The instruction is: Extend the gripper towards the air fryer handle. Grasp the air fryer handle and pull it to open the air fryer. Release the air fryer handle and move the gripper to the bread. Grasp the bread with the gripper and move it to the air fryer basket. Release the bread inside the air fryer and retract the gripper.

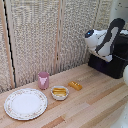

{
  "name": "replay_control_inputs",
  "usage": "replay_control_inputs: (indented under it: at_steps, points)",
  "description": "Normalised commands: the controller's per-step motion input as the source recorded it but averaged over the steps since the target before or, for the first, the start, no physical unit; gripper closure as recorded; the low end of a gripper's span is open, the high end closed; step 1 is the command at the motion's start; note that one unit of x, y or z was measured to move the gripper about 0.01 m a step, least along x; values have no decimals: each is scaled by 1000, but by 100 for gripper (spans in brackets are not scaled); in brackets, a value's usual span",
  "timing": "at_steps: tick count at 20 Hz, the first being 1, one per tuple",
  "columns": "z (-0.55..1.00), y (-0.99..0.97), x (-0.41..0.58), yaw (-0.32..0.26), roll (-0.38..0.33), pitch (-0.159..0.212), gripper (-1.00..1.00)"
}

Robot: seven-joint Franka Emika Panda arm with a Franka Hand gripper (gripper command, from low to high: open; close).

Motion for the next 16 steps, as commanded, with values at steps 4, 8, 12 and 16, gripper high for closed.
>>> replay_control_inputs:
  at_steps: [4, 8, 12, 16]
  points:
    - [8, -17, 79, -3, 5, 25, 100]
    - [0, 9, 14, 0, 19, 5, 100]
    - [131, 0, 2, -7, 168, 0, 100]
    - [351, 0, 0, 0, 281, 46, 100]
